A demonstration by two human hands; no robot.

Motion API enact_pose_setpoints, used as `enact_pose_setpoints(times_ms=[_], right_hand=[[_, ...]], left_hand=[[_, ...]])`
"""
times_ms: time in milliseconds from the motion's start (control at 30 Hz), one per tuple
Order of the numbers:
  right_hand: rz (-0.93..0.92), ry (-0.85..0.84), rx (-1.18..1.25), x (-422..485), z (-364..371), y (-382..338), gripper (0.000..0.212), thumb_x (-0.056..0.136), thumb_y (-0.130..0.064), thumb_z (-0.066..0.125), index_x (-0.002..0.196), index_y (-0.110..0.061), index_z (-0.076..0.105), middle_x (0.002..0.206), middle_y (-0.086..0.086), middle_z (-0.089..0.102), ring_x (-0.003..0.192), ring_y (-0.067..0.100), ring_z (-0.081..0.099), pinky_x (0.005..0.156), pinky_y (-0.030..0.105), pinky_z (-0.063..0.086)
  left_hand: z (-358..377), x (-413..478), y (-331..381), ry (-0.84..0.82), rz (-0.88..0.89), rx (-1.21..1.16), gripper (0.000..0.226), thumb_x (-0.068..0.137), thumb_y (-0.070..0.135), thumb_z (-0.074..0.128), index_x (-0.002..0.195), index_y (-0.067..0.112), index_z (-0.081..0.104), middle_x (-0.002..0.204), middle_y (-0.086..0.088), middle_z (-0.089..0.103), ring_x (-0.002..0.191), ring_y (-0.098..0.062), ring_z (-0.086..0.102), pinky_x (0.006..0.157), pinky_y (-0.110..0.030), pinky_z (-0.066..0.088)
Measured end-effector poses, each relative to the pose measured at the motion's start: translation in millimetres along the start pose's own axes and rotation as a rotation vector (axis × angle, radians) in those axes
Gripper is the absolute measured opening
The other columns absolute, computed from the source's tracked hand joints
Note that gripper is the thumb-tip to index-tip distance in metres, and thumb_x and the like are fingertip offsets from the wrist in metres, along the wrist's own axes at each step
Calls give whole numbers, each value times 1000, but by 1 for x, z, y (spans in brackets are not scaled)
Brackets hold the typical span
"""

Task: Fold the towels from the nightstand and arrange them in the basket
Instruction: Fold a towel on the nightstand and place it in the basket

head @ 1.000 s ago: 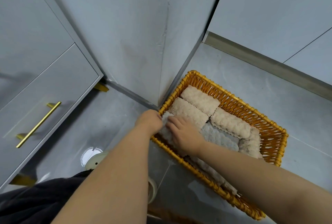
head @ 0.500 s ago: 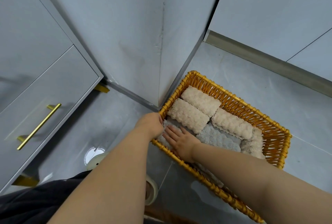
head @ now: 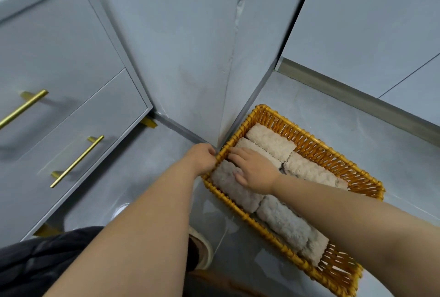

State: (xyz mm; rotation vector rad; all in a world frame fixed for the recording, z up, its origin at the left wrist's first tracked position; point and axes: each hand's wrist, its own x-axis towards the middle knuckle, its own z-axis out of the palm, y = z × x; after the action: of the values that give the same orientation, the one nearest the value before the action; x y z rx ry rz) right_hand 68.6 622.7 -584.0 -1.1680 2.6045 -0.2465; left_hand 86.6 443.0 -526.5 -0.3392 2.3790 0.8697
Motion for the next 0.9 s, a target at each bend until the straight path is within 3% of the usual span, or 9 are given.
enact_pose_setpoints(times_ms=[67, 333, 500, 700, 900], right_hand=[[-15, 50, -13, 5, -12, -4, 47, 95, -34, 39, 127, -3, 53, 137, 17, 50, 124, 32, 50, 104, 40, 41], [-21, 278, 81, 34, -70, -60, 43, 94, -24, 51, 133, -5, 50, 143, 13, 46, 130, 26, 44, 105, 37, 39], [0, 384, 148, 62, -121, -93, 46, 94, -22, 51, 137, -7, 45, 148, 9, 40, 136, 21, 36, 111, 32, 30], [-42, 467, 173, 99, -188, -145, 51, 95, -24, 48, 142, -12, 36, 152, 4, 31, 138, 18, 29, 109, 32, 30], [-124, 618, 248, 134, -240, -211, 51, 92, -21, 51, 139, -9, 39, 141, 6, 43, 129, 21, 39, 106, 30, 31]], left_hand=[[-12, -5, -1, 28, 11, 12, 29, 90, 4, 45, 112, 11, 62, 117, -13, 59, 111, -24, 52, 97, -31, 41], [-79, -41, 8, 236, 36, 5, 35, 92, 7, 45, 124, 9, 59, 132, -10, 55, 122, -24, 50, 102, -31, 40], [-139, -76, 0, 501, -36, 21, 35, 89, 7, 42, 120, 14, 59, 124, -11, 60, 110, -29, 58, 95, -35, 47], [-202, -135, -6, 772, 51, 24, 38, 92, 8, 42, 125, 16, 57, 131, -7, 56, 118, -25, 52, 95, -32, 41], [-259, -189, -50, 997, 84, 63, 36, 92, 10, 46, 126, 16, 57, 134, -4, 54, 123, -21, 49, 98, -30, 37]])
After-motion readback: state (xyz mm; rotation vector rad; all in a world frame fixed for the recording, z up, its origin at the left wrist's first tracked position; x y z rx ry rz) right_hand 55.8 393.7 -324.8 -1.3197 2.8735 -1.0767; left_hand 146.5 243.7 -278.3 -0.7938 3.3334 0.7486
